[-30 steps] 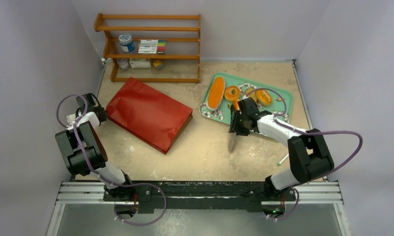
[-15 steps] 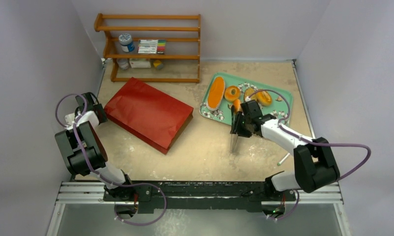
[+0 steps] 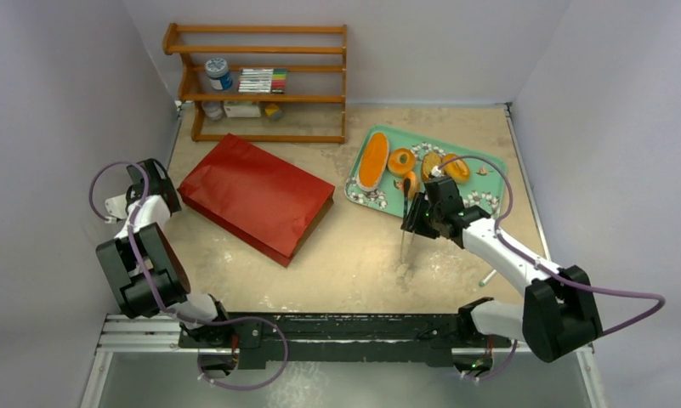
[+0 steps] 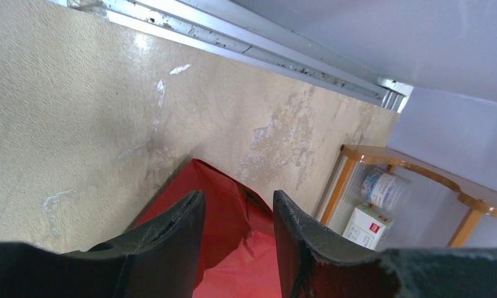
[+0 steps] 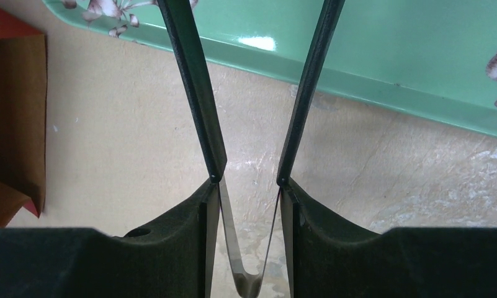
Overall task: Take the fake bread out of the paper bag
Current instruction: Place the fake bread in the container.
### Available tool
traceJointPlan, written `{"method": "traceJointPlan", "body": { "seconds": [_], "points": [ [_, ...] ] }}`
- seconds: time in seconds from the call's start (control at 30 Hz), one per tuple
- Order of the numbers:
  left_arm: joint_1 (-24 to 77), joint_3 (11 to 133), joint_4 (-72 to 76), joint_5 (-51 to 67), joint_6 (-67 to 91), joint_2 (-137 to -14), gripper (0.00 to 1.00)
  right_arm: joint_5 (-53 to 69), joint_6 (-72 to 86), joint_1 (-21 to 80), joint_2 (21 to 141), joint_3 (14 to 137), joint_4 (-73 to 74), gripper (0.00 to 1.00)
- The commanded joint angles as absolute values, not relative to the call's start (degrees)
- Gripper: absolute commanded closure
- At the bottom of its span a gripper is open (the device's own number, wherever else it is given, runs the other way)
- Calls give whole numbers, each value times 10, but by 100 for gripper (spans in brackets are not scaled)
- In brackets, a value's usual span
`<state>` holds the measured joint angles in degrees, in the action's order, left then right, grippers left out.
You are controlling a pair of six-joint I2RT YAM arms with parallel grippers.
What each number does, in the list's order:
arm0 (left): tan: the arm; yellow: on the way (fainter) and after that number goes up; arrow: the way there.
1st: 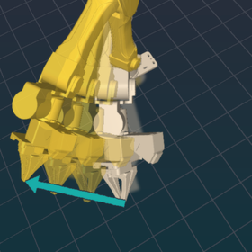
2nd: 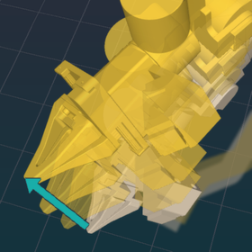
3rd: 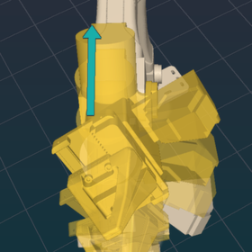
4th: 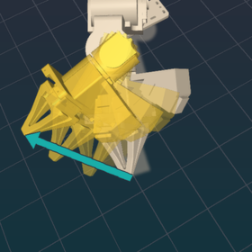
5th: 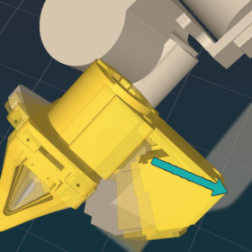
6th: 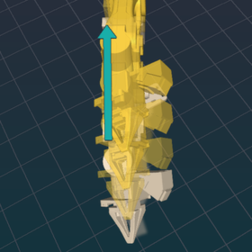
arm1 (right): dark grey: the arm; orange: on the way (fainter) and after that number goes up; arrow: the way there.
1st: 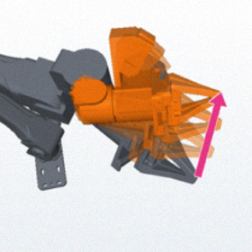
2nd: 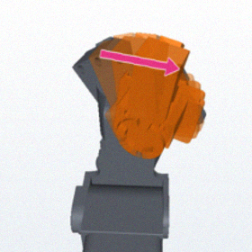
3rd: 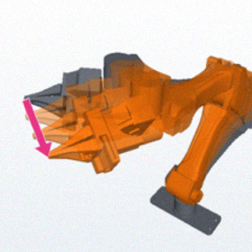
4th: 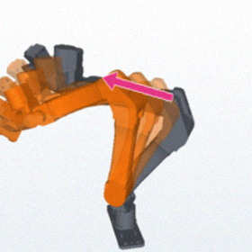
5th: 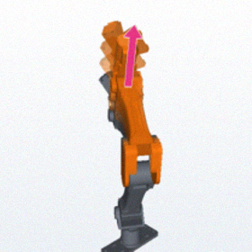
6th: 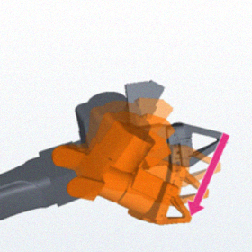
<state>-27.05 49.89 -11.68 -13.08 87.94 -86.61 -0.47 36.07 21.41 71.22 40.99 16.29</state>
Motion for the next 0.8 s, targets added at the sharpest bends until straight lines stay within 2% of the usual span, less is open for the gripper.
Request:
{"method": "traceJointPlan", "body": {
  "seconds": [0.0, 0.2, 0.53, 0.77],
  "points": [
    [-276, 494, -114, -173, 876, -818, 56, -9, 367, 221, 678, 407, 163, 59],
    [-276, 502, -129, -191, 864, -787, 56, -21, 357, 276, 672, 430, 167, 60],
    [-275, 537, -167, -185, 798, -759, 56, -15, 315, 458, 817, 497, 139, 61],
    [-274, 577, -227, -166, 764, -742, 56, -8, 286, 526, 893, 525, 110, 62]
  ]
}}
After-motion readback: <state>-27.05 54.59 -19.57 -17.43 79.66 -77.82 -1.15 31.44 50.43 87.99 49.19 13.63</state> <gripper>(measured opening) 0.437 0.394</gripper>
